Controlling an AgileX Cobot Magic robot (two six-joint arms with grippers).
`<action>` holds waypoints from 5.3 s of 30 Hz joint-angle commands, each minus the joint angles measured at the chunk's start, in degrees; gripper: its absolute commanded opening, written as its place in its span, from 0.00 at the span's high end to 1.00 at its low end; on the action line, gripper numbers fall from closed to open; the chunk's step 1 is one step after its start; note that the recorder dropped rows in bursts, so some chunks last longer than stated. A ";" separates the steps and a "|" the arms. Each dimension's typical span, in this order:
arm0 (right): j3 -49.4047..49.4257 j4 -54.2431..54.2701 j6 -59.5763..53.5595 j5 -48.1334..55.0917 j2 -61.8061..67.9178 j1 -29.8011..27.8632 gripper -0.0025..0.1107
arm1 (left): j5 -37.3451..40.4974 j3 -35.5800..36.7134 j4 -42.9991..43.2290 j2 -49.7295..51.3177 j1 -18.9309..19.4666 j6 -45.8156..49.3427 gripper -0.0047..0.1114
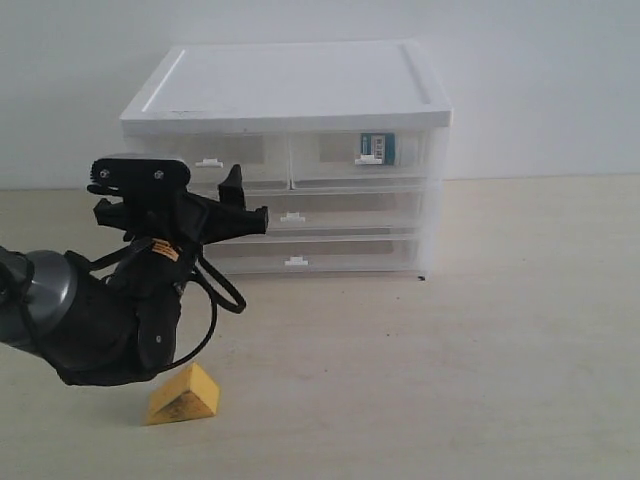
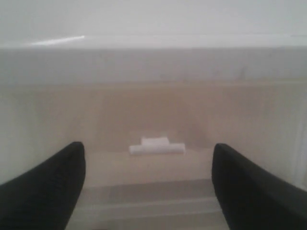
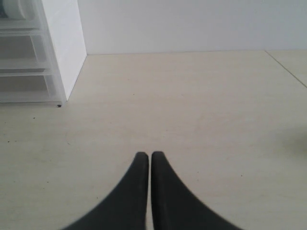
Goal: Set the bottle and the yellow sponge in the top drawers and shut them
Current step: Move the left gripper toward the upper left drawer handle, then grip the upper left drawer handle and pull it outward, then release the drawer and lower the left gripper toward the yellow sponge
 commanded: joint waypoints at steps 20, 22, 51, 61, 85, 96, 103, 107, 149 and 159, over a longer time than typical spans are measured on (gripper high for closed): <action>0.22 0.07 0.00 -0.38 -0.25 -0.14 0.98 | -0.60 -0.20 0.93 -1.40 0.48 -0.28 0.37; 0.22 0.07 0.00 -0.38 -0.25 -0.14 0.98 | -0.60 -0.22 0.93 -1.71 0.48 -0.27 0.37; 0.22 0.07 0.00 -0.38 -0.25 -0.14 0.98 | 1.98 -2.34 1.01 -0.62 2.26 0.12 0.92; 0.22 0.07 0.00 -0.38 -0.25 -0.14 0.98 | 1.24 5.45 -1.53 -7.87 -1.45 0.22 0.92; 0.22 0.07 0.00 -0.38 -0.25 -0.14 0.98 | -0.60 19.61 -13.64 -16.37 -14.87 2.29 0.92; 0.22 0.07 0.00 -0.38 -0.25 -0.14 0.98 | 6.77 19.61 -16.93 -17.13 -14.87 3.78 0.34; 0.22 0.07 0.00 -0.49 -0.25 -0.14 0.98 | 28.40 19.61 -18.90 -26.18 -14.87 15.06 0.30; 0.22 0.07 0.00 -0.49 -0.25 -0.14 0.98 | 38.76 19.61 -19.86 -32.35 -14.87 22.14 0.30; 0.22 0.07 0.00 -0.38 -0.25 -0.14 0.98 | 104.28 9.06 13.32 -44.45 7.40 45.70 0.42; 0.22 0.07 0.00 -0.38 -0.25 -0.14 0.98 | 104.28 5.24 11.71 -32.53 7.56 52.44 0.42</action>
